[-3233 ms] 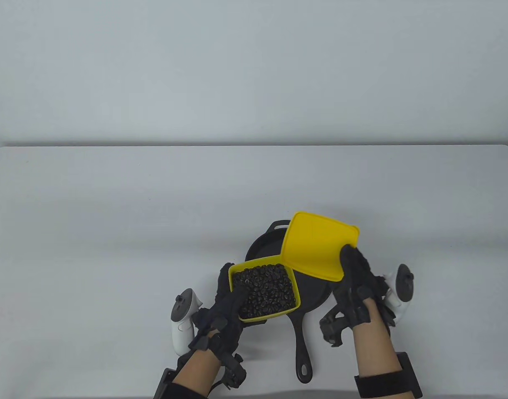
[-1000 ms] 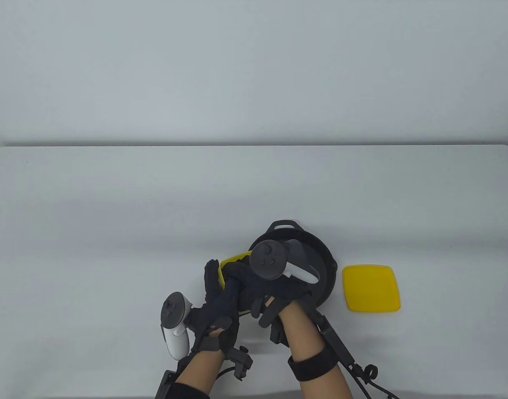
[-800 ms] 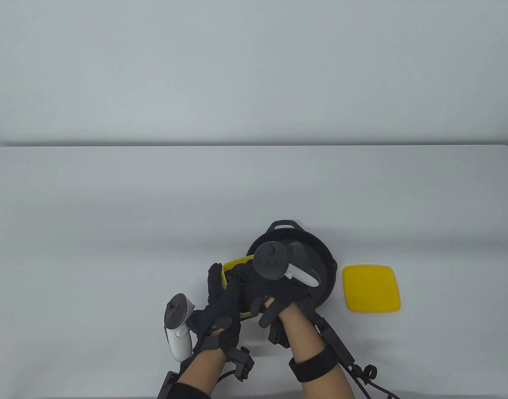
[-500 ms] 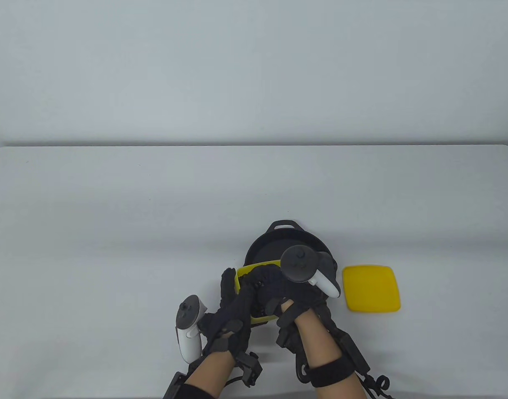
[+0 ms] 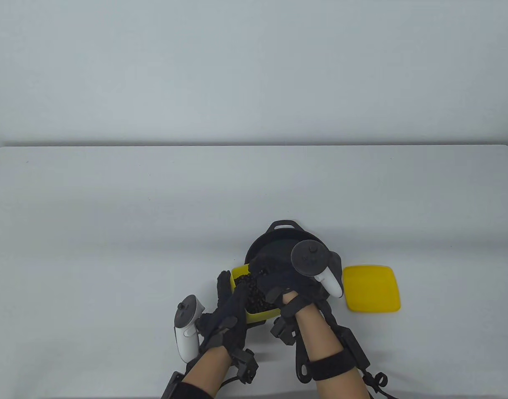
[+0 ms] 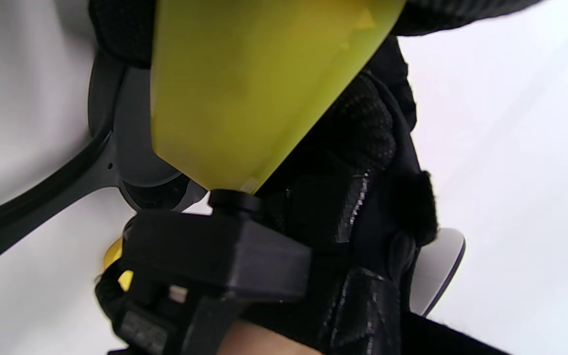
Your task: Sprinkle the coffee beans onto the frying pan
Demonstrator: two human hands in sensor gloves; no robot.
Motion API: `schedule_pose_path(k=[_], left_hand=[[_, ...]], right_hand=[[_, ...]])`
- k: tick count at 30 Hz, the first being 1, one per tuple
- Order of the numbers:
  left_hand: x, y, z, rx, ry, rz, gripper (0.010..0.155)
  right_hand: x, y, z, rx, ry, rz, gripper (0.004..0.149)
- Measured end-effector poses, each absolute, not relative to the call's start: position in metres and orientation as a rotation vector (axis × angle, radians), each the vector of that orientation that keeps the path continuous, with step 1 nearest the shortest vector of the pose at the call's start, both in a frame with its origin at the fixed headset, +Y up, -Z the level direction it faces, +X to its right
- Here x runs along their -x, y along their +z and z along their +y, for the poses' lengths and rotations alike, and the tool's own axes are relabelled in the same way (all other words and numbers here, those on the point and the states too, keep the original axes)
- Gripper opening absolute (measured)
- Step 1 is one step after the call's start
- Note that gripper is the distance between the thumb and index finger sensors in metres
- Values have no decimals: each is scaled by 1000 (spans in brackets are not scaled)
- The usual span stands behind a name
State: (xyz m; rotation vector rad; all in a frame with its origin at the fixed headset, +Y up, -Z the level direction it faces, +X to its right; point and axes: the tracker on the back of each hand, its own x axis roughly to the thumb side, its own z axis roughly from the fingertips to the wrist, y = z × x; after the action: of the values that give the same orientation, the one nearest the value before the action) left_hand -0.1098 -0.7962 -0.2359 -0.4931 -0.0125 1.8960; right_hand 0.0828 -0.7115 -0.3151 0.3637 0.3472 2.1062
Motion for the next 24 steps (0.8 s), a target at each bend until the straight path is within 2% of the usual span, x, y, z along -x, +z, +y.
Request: schedule_pose_path(k=[16, 21, 24], left_hand=[[113, -235, -794, 498, 1927, 10, 82], [119, -237, -794, 453, 1945, 41, 82], [123, -239, -793, 425, 1932, 45, 82]], right_hand=[[-107, -318, -703, -275, 1918, 252, 36], [-134, -321, -701, -132, 1892, 180, 36], [-149, -325, -711, -46, 1834, 180, 36]])
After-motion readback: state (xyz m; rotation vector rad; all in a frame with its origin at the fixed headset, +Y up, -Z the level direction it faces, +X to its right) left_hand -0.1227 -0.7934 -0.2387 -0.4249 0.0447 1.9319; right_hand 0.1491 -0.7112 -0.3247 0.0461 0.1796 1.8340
